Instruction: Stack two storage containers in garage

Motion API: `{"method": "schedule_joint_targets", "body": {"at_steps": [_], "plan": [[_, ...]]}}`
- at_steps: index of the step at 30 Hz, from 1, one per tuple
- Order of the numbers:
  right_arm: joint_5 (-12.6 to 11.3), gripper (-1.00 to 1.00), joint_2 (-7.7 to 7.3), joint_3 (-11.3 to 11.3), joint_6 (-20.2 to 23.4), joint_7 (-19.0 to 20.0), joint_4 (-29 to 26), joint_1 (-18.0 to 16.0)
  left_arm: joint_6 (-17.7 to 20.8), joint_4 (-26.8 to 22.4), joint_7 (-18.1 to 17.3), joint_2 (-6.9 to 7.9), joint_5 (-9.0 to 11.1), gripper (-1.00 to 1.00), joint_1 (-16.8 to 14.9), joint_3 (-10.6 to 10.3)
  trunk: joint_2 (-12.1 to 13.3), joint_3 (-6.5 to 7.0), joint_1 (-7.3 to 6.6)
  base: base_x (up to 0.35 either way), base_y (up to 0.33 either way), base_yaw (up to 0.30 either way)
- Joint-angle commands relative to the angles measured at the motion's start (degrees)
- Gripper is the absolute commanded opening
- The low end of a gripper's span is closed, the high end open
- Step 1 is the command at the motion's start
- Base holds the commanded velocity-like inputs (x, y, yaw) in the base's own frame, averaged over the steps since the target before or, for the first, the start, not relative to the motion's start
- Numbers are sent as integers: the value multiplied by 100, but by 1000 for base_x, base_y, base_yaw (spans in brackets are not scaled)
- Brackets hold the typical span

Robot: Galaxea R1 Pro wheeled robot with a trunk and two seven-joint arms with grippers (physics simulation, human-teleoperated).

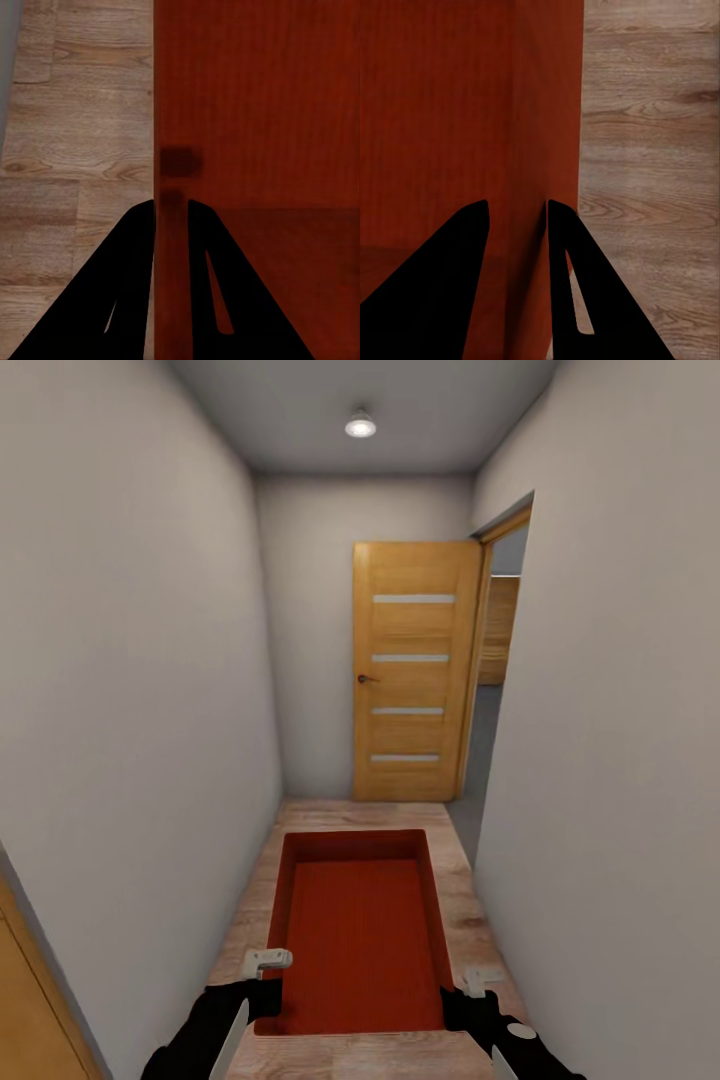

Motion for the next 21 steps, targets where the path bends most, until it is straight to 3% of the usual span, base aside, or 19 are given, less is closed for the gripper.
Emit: {"method": "schedule_joint_targets", "body": {"at_steps": [1, 21], "plan": [[-54, -100, -11, 6, -21, 285, 19, -2, -126, -91, -35, 68, 54, -100, -4, 26, -4, -4, 5, 323, 0, 0], [-49, -100, -11, 6, -24, 280, 19, -2, -126, -91, -35, 58, 55, -100, -5, 26, -4, -4, 5, 323, 0, 0]]}}
